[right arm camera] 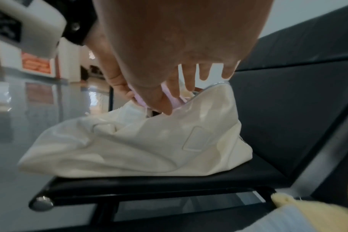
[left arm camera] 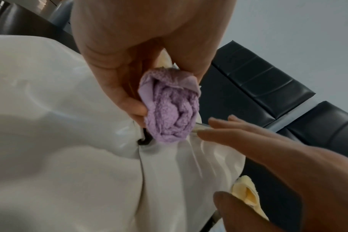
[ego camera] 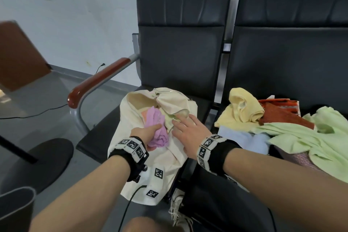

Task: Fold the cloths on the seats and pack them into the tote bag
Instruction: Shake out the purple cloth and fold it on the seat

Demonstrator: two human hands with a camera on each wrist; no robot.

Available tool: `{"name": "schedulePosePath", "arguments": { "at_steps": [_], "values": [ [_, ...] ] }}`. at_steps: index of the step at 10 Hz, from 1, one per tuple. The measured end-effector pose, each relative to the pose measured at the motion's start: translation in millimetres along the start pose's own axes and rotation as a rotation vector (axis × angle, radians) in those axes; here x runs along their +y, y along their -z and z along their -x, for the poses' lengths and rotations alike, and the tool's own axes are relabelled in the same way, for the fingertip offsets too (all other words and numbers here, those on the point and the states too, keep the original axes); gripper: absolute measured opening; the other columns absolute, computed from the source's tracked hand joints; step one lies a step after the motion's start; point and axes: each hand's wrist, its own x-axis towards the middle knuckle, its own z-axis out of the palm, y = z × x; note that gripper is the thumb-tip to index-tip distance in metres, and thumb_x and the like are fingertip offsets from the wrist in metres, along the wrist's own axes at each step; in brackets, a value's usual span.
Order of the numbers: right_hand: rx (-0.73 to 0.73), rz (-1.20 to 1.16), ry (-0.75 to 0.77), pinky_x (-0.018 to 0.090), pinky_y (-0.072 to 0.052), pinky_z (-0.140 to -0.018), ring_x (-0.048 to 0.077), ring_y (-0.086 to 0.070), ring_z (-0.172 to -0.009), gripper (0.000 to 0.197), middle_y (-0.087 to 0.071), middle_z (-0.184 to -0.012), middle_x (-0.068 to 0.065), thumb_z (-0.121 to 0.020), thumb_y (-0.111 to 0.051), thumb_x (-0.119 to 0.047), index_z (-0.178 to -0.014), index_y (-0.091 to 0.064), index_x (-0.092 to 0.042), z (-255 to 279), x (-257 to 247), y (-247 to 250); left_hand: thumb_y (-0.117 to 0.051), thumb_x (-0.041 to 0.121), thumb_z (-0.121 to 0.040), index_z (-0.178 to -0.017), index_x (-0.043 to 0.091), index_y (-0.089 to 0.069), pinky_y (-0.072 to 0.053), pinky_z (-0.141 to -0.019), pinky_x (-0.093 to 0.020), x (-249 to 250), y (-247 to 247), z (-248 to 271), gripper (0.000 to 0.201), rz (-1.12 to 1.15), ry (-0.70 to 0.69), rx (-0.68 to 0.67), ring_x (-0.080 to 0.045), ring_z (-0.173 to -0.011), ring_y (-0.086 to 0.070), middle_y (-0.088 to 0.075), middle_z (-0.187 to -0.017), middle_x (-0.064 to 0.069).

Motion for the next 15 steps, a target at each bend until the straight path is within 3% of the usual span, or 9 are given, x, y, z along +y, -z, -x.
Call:
{"name": "schedulePosePath", "arguments": {
  "at_steps": [1, 2, 5, 7, 8, 9, 11, 13, 15],
  "values": [
    [-0.056, 0.053, -0.026, 0.050, 0.010, -0.120, 0.029, 0.010, -0.150, 0.065, -0.002, -0.164, 0.011, -0.096, -0.046, -0.024, -0.154, -0.018, -0.017, -8, -5, -5, -0.085, 0.029, -0.075, -0.108, 0.000, -0.059, -0.053, -0.051, -0.034, 2, -7, -13, 0.051, 0.003, 0.014, -0.016, -0.031, -0.078, -0.068, -0.068, -0.093, -0.019],
    [-0.100, 0.043, -0.102, 0.052, 0.006, -0.120, 0.035, -0.012, -0.148, 0.067, -0.027, -0.154, 0.019, -0.095, -0.044, -0.027, -0.153, -0.015, -0.010, -14, -10, -12, -0.086, 0.025, -0.074, -0.114, -0.002, -0.058, -0.055, -0.047, -0.035, 6, -12, -22, 0.056, 0.057, 0.035, -0.035, -0.035, -0.080, -0.068, -0.067, -0.105, -0.023],
    [-0.208, -0.025, -0.098, 0.045, -0.025, -0.107, 0.026, -0.043, -0.123, 0.028, -0.057, -0.120, 0.006, -0.089, -0.054, -0.018, -0.117, -0.062, -0.017, -8, -23, -12, -0.084, 0.023, -0.077, -0.126, 0.003, -0.055, -0.057, -0.049, -0.040, 4, -14, -29, 0.060, 0.175, 0.086, -0.089, -0.043, -0.093, -0.066, -0.060, -0.122, -0.026],
    [-0.043, -0.243, -0.023, 0.040, -0.021, -0.114, 0.017, -0.040, -0.119, 0.022, -0.046, -0.103, -0.007, -0.081, -0.065, -0.019, -0.101, -0.073, -0.028, 2, -28, -9, -0.053, 0.009, -0.096, -0.129, -0.002, -0.048, -0.059, -0.071, -0.050, 7, -21, -19, 0.035, 0.212, 0.138, -0.237, -0.044, -0.110, -0.062, -0.059, -0.116, -0.028],
    [0.013, -0.327, 0.024, 0.036, -0.020, -0.114, 0.016, -0.041, -0.118, 0.028, -0.049, -0.105, -0.009, -0.088, -0.061, -0.021, -0.111, -0.072, -0.032, 10, -24, -6, -0.054, 0.006, -0.090, -0.133, -0.004, -0.051, -0.059, -0.057, -0.040, 3, -26, -14, 0.045, 0.051, 0.071, -0.245, -0.041, -0.108, -0.064, -0.060, -0.096, -0.017],
    [0.000, -0.282, 0.063, 0.037, -0.022, -0.114, 0.018, -0.041, -0.119, 0.031, -0.053, -0.115, -0.006, -0.089, -0.058, -0.021, -0.115, -0.070, -0.034, 21, -23, -2, -0.052, 0.003, -0.088, -0.137, -0.007, -0.049, -0.057, -0.085, -0.048, 0, -25, -10, 0.051, -0.126, 0.001, -0.278, -0.042, -0.119, -0.060, -0.055, -0.080, -0.009],
    [-0.114, -0.106, 0.052, 0.046, -0.020, -0.116, 0.021, -0.035, -0.133, 0.052, -0.042, -0.137, -0.001, -0.089, -0.058, -0.020, -0.140, -0.047, -0.025, 41, -21, 11, -0.045, -0.004, -0.096, -0.139, -0.010, -0.045, -0.057, -0.087, -0.038, -2, -8, 19, 0.043, -0.314, -0.154, -0.155, -0.026, -0.096, -0.054, -0.053, -0.137, -0.027],
    [-0.134, 0.048, 0.099, 0.049, -0.016, -0.118, 0.019, -0.028, -0.141, 0.080, -0.032, -0.152, 0.000, -0.087, -0.064, -0.019, -0.153, -0.020, -0.020, 63, -13, 15, -0.041, 0.003, -0.102, -0.130, -0.006, -0.056, -0.043, -0.101, -0.034, -4, -5, 80, 0.033, -1.055, -0.388, -0.136, -0.035, -0.125, -0.054, -0.057, -0.136, -0.020],
    [-0.224, 0.076, 0.031, 0.047, -0.005, -0.121, 0.018, -0.002, -0.151, 0.083, -0.003, -0.164, 0.000, -0.093, -0.060, -0.024, -0.156, -0.006, -0.024, 97, 12, 16, -0.045, 0.005, -0.094, -0.133, -0.005, -0.043, -0.040, -0.093, -0.036, -19, -5, 87, 0.040, -1.059, -0.585, -0.080, -0.037, -0.120, -0.051, -0.051, -0.132, -0.023]
  ]
}}
